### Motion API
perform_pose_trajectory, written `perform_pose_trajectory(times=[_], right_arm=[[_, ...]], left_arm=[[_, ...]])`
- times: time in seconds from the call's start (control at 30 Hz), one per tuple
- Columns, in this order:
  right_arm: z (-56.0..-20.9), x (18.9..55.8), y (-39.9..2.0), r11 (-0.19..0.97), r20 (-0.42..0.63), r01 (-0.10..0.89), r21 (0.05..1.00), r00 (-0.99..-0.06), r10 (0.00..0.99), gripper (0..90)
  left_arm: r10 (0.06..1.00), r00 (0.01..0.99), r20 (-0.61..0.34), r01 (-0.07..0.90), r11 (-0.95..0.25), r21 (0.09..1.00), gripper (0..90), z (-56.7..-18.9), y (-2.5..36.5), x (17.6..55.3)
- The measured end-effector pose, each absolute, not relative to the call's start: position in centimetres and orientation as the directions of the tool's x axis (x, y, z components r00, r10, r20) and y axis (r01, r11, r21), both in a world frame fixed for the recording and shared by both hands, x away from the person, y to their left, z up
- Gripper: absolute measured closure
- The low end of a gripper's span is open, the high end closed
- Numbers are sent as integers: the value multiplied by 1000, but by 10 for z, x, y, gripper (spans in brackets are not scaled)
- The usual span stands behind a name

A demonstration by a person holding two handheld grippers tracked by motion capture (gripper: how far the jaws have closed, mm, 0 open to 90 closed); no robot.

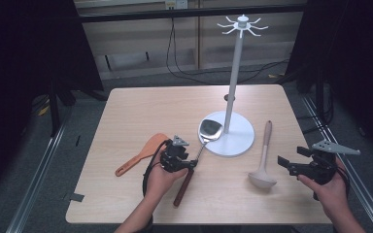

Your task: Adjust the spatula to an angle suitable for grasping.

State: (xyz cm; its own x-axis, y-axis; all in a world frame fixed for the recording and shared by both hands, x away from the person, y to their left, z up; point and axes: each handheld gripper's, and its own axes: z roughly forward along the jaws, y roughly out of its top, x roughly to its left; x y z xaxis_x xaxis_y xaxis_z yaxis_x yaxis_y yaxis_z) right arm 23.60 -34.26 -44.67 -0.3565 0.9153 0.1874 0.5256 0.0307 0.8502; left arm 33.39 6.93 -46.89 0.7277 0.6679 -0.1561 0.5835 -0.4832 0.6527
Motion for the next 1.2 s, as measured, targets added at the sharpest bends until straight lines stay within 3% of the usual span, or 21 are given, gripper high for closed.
perform_pose_trajectory(times=[0.73,0.9,1.2], right_arm=[[-448,237,-346,10,203,516,856,-355,913,78],[-452,238,-347,16,203,527,850,-355,913,78],[-451,239,-349,1,212,527,850,-343,915,79]], left_arm=[[725,671,-154,658,-487,575,595,-480,37,356],[728,669,-149,661,-492,566,688,-483,35,361],[726,672,-148,661,-496,564,729,-487,30,365]])
